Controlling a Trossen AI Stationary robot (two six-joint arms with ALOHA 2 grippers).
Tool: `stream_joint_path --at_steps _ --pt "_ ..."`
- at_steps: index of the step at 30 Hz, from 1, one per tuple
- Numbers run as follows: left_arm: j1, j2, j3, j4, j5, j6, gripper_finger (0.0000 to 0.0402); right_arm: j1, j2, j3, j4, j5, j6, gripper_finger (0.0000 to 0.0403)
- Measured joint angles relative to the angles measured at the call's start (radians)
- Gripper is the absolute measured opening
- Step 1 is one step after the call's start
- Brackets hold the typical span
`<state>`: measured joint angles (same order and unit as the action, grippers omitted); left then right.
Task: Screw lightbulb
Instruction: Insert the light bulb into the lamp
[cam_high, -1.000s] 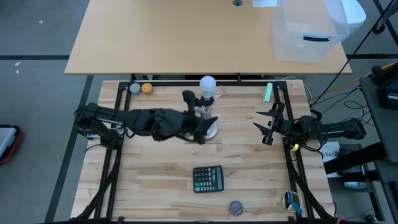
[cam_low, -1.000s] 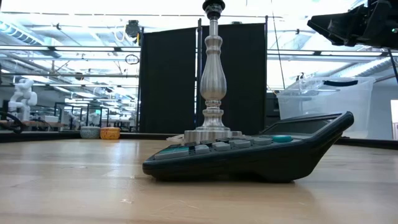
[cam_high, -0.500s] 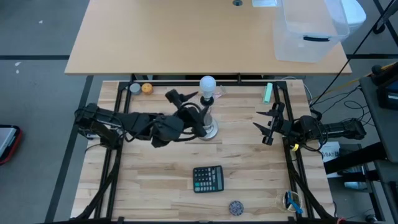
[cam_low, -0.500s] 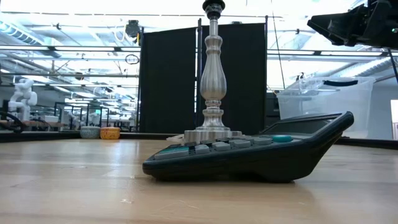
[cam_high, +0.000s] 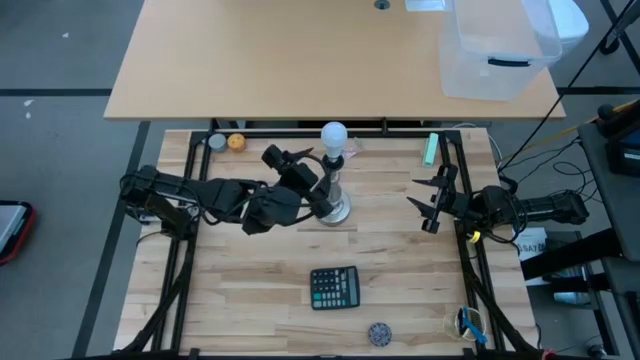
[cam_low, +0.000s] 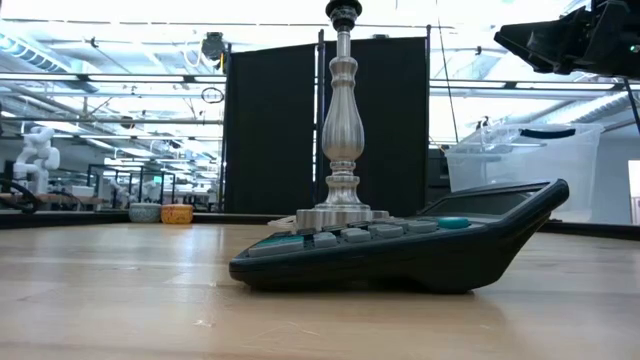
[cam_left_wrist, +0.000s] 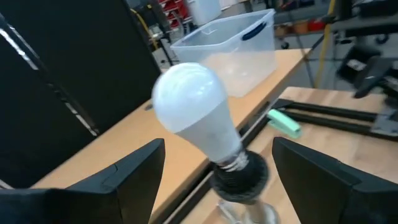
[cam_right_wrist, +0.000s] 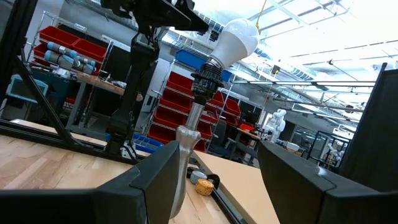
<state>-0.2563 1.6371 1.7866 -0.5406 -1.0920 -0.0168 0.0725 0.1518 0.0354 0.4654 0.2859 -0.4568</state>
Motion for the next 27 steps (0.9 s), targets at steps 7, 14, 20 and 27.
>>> stream_joint_path --at_steps 7,14,20,27 --pt "-0.041 0.000 0.000 0.019 0.158 0.025 0.0302 0.000 0.000 0.000 0.000 0.000 0.000 0.0212" --pt "-0.075 0.000 0.000 0.205 0.449 0.176 0.0302 0.000 0.000 0.000 0.000 0.000 0.000 0.0212" --pt "-0.063 0.000 0.000 0.376 0.588 0.279 0.0302 0.000 0.000 0.000 0.000 0.000 0.000 0.0212" --pt "0.008 0.000 0.000 0.503 0.588 0.259 0.0302 0.000 0.000 0.000 0.000 0.000 0.000 0.0212"
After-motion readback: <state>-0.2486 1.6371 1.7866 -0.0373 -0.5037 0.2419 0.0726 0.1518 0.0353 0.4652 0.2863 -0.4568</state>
